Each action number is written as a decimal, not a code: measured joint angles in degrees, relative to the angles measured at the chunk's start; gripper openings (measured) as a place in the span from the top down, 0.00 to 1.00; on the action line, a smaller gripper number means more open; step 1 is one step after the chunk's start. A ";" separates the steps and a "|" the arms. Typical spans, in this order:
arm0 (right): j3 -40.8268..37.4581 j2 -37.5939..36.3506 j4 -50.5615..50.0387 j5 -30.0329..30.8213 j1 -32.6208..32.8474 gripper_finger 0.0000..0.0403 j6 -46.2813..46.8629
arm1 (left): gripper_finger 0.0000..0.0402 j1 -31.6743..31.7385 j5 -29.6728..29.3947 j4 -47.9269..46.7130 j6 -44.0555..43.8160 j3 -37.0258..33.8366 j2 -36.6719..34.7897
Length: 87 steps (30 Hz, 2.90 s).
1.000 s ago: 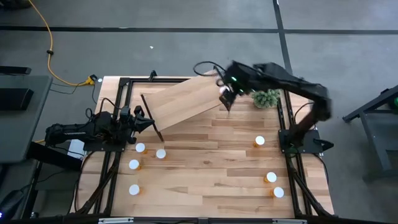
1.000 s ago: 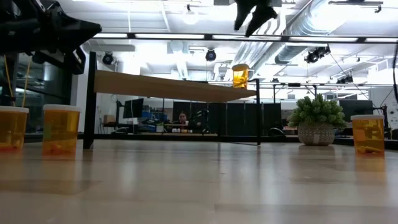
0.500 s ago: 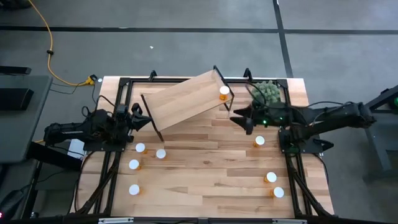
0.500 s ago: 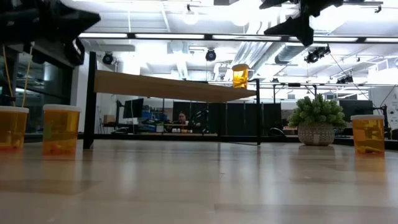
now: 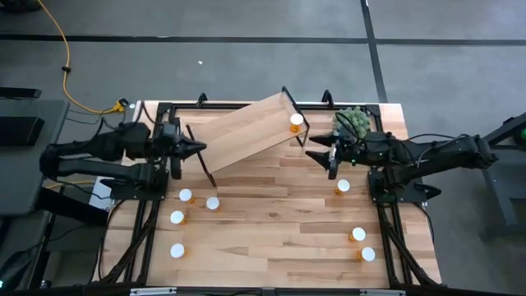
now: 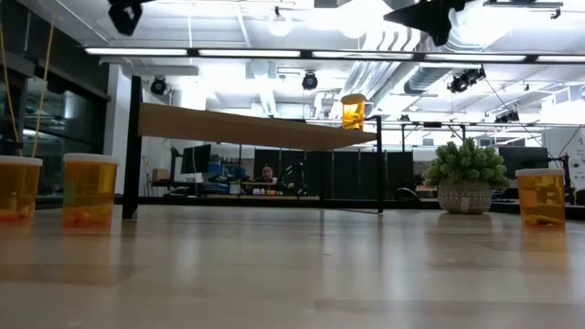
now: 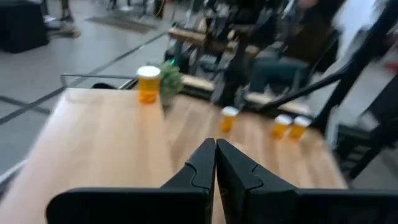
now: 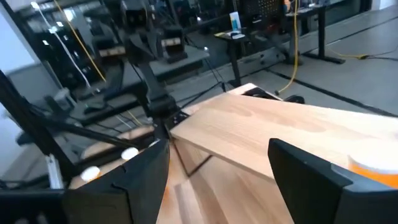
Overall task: Pick and place medicine bottles onto shelf by color
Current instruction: Put the pill bottle on the shelf aligned with the pill bottle
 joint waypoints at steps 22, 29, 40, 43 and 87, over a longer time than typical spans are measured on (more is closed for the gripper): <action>5.17 0.03 -13.27 1.69 -0.33 0.35 4.75 | 0.39 0.01 -1.73 8.96 -3.31 3.92 5.95; 19.07 6.75 -60.20 3.30 -2.85 0.35 28.82 | 0.39 0.01 -1.34 7.64 -5.46 3.92 5.76; 10.41 14.69 -73.30 -9.04 -2.21 0.35 53.07 | 0.39 0.01 -1.45 7.64 -5.46 3.89 5.93; 7.15 15.65 -70.36 -11.39 -2.21 0.35 55.83 | 0.39 0.01 -1.49 7.64 -5.46 3.91 5.95; 1.23 25.55 -60.67 -16.04 1.81 0.49 63.99 | 0.39 0.03 -1.53 7.65 -4.83 3.89 5.95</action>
